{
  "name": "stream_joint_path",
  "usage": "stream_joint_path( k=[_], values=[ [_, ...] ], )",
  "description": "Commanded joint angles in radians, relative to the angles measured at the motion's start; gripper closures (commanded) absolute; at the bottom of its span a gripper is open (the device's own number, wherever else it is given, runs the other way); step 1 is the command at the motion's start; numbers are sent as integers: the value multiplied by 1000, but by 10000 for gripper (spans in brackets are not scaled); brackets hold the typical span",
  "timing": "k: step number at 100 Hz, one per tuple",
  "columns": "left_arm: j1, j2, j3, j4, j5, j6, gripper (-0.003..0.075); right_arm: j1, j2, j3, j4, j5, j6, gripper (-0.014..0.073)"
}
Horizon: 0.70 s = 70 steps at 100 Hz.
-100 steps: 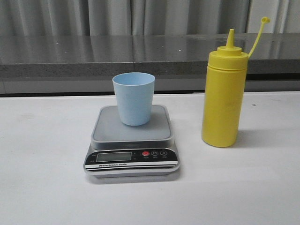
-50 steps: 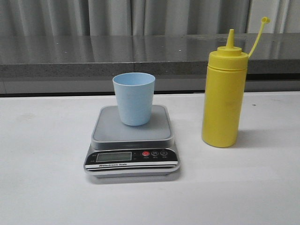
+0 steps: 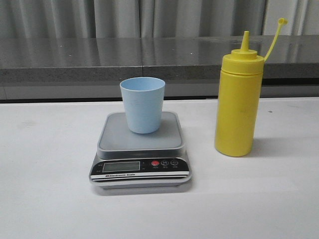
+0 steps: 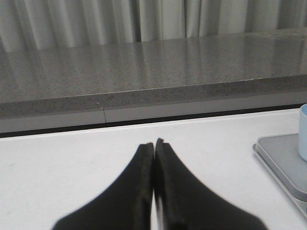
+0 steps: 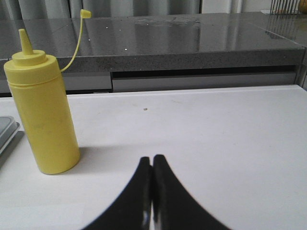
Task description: Pour seasoning into cup on scale with both arms
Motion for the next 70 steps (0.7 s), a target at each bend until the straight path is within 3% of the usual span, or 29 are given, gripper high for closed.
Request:
stream_joint_path(
  k=[1, 39, 70],
  values=[
    [14, -52, 21, 7, -92, -6, 740, -7, -20, -21, -4, -81, -11, 660],
    [22, -111, 185, 21, -234, -6, 740, -7, -19, -21, -4, -81, -11, 660],
    [72, -111, 215, 21, -252, -6, 740, -7, -19, -21, -4, -81, -11, 660]
  ],
)
